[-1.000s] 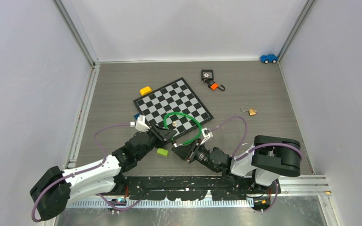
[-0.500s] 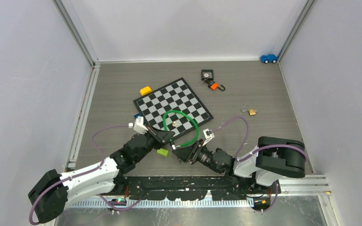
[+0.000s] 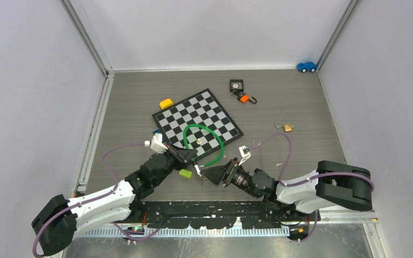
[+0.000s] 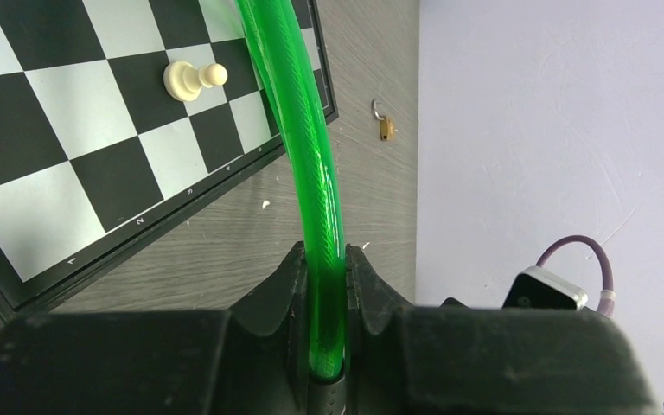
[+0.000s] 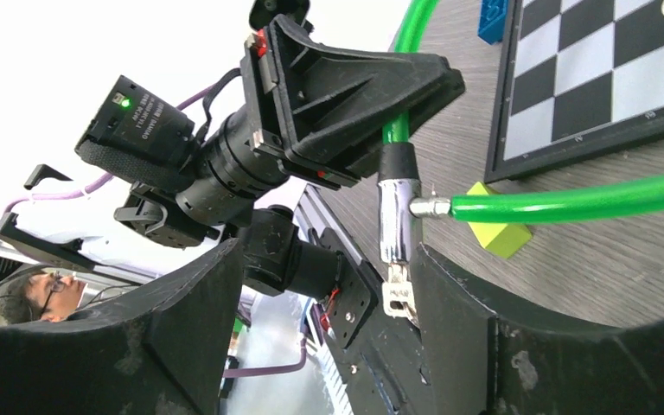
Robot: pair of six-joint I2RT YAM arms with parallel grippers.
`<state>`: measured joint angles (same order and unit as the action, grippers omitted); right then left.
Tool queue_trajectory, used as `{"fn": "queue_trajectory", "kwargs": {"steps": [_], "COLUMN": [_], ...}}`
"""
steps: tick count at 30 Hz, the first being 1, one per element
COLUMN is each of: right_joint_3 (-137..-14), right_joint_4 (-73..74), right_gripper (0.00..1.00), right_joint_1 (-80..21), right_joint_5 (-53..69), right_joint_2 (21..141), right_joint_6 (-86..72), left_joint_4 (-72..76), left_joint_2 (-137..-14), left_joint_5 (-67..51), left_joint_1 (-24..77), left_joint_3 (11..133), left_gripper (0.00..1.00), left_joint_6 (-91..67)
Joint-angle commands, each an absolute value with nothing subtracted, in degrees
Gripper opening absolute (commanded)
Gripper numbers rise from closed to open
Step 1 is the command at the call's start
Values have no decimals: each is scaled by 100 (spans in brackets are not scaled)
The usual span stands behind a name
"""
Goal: Lock with the key
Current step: Lock the lock.
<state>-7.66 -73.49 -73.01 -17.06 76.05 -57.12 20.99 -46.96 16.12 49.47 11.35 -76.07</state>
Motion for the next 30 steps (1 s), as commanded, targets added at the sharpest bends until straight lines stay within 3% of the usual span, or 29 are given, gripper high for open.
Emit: {"fn": "queue_trajectory", "kwargs": {"steps": [1, 6, 12, 16, 25, 30], "right_joint_3": [-667, -601, -590, -724, -720, -757], "right_joint_4": [-6665, -6807, -7888, -8238, -8235, -8243], "right_gripper": [71, 61, 52, 39, 26, 8], "right_joint_1": [-7330, -7379, -7383, -7403, -7480, -7479], "right_joint_5": [-1879, -1933, -1676, -1576, -1705, -1678], "right_joint_2": [7235, 7286, 8165, 8702, 8584, 8527], "right_joint_6": [-5953, -5992, -6102, -6234, -6053, -5958], "left_joint_4": [2849, 3133, 3239, 3237, 3225, 3234], "left_joint_2": [-4739, -4856, -4874, -4841, -4831, -4863], "left_joint_5": [1806, 1789, 1767, 1775, 1793, 1784], "left_joint_1": [4935, 4931, 4931, 4931, 4935, 4931], "left_joint_3": [1163, 1158, 1186, 1178, 1168, 1160], "left_gripper": [0, 0, 0, 0, 0, 0], "left_joint_6": [-7743, -7892, -7966, -7972, -7989, -7989]}}
